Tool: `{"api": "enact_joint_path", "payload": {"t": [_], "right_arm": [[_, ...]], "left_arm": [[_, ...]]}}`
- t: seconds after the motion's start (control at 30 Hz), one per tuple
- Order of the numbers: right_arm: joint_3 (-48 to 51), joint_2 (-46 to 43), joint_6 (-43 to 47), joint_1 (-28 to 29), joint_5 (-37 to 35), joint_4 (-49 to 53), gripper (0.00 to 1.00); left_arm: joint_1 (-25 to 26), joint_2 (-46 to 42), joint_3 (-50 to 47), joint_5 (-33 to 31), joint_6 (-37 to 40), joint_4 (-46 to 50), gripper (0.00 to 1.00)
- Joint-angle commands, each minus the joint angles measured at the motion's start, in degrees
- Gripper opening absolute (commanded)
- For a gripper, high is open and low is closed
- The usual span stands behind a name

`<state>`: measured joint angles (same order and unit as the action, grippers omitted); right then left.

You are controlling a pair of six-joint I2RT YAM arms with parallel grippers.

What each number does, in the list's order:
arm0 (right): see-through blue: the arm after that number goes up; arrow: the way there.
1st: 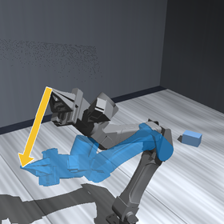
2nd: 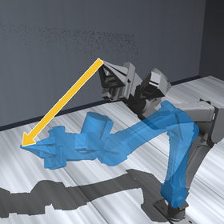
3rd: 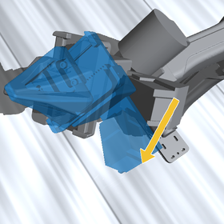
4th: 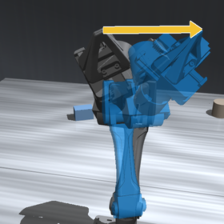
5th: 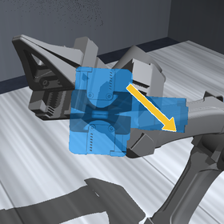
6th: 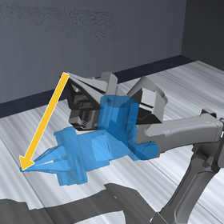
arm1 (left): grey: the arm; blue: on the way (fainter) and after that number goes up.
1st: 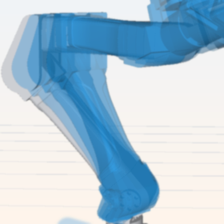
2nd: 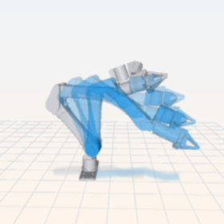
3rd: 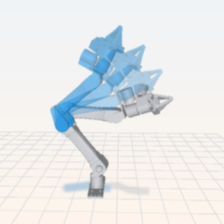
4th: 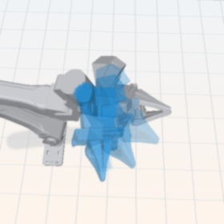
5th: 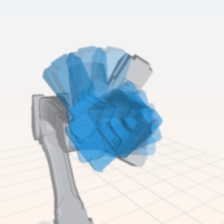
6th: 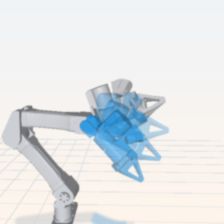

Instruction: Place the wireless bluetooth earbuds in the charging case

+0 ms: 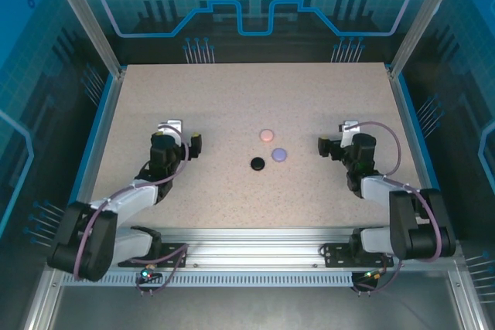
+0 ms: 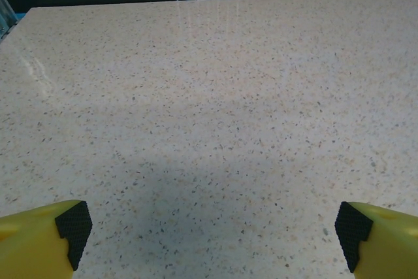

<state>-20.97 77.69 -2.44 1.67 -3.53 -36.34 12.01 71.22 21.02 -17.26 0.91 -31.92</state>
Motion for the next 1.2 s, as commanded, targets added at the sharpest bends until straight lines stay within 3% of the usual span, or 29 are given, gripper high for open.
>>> {"api": "enact_joint_path", "payload": {"t": [0.0, 0.03, 0.1, 0.23, 0.37, 0.47, 0.73, 1.17], "right_arm": [[1.2, 5.9, 2.5, 0.8, 1.9, -13.1, 1.00], [1.2, 7.9, 2.6, 0.9, 1.7, -15.8, 1.00], [-2.1, 7.8, 2.4, 0.7, 1.5, -8.4, 1.00], [-3.7, 8.4, 2.4, 1.2, 0.5, -7.0, 1.00], [-3.6, 8.4, 2.4, 1.2, 0.3, -7.2, 1.00], [-3.6, 8.4, 2.5, 1.3, 0.2, -7.1, 1.00], [-3.6, 8.5, 3.0, 1.9, -0.6, -7.0, 1.00], [-3.7, 8.5, 2.8, 1.9, -0.5, -6.9, 1.00]], "left_arm": [[-0.7, 4.8, -3.0, 3.5, 4.8, -14.2, 0.99], [-0.6, 5.6, -3.2, 3.2, 6.0, -16.0, 0.99], [-0.8, 6.5, -4.1, 4.1, 7.7, -19.0, 0.99], [-1.5, 13.2, -7.0, 4.9, 9.7, -32.8, 0.99], [-4.7, 13.8, -8.3, 8.3, 6.1, -34.7, 0.99], [-7.0, 19.3, -7.2, 10.7, 4.7, -38.4, 0.99], [-11.6, 17.4, 1.0, 11.4, -1.5, -20.1, 0.99], [-11.7, 17.6, 0.9, 11.4, -1.4, -20.8, 0.99]]}}
